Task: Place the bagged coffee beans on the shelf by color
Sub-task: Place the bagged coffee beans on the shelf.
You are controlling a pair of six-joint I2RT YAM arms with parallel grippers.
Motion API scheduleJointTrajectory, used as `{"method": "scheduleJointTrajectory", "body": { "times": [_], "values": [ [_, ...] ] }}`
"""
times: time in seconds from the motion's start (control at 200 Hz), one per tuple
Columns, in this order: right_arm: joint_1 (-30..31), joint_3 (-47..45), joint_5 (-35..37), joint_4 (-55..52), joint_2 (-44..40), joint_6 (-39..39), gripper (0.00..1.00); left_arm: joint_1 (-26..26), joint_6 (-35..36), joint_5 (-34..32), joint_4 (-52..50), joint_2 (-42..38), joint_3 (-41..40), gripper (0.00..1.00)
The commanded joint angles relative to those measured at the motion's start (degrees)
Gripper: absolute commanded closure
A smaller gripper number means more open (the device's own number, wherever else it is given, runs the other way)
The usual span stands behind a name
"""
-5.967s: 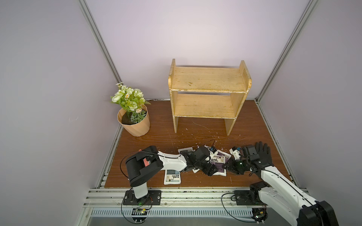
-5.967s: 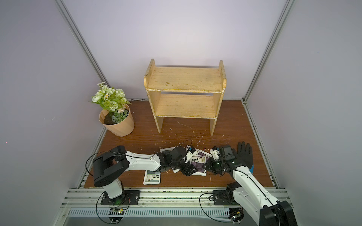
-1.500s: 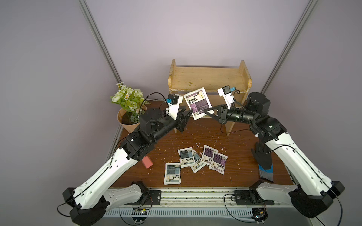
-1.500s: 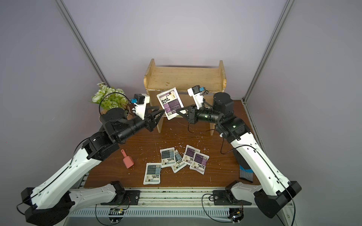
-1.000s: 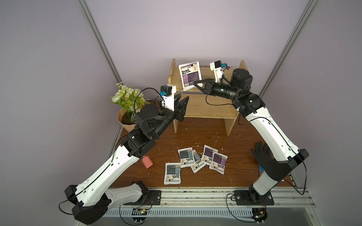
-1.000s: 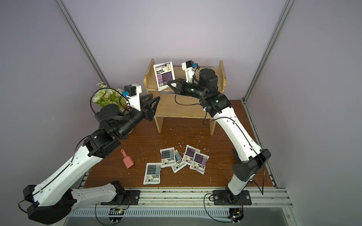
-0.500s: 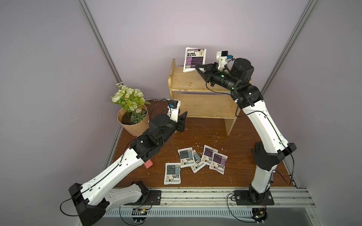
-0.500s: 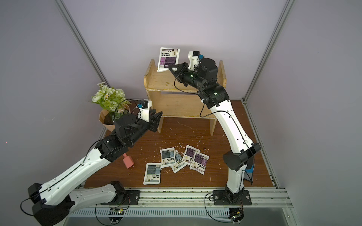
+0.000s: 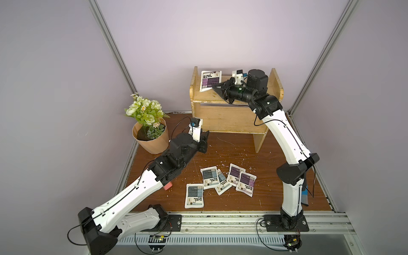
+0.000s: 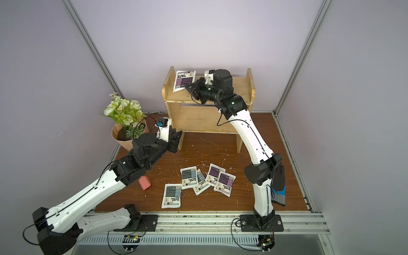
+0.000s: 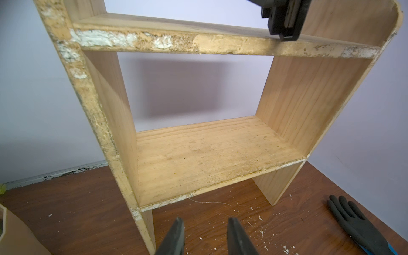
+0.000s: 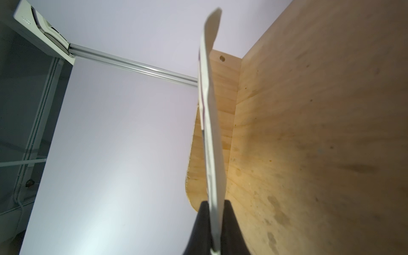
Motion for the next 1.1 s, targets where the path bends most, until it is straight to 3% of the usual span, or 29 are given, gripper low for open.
{"method": "scheduleJointTrajectory", "body": {
  "times": [0.0,0.145,0.33,0.44,0.605,0.776,1.096],
  "values": [
    [0.60,0.98,-2.51,2.48,-1.08,1.84,1.00,0.61,-0.64,-0.37,1.16,-0.33,0.01,0.65],
    [1.05,1.18,-2.71,3.10,-0.33,2.59,0.95,0.61,-1.00,-0.32,1.36,-0.50,-0.14,0.65],
    [1.24,1.15,-2.70,3.09,0.08,3.30,0.75,0.61,-1.18,0.28,0.86,-0.51,-0.10,0.64],
    [1.24,1.03,-2.35,3.49,0.10,4.28,0.58,0.61,-1.21,0.37,1.01,-0.59,-0.23,0.64],
    [1.57,2.07,-0.53,1.35,0.00,3.12,0.46,0.62,-1.09,0.41,1.06,-0.81,-0.13,0.63],
    [2.54,2.69,9.59,-5.88,-2.07,-4.82,0.40,0.60,-1.14,0.45,1.08,-1.25,-0.37,0.63],
    [6.03,3.03,24.15,-17.90,-1.46,-16.93,0.39,0.64,-1.48,0.26,1.96,-1.90,-1.09,0.63]
  ]
}}
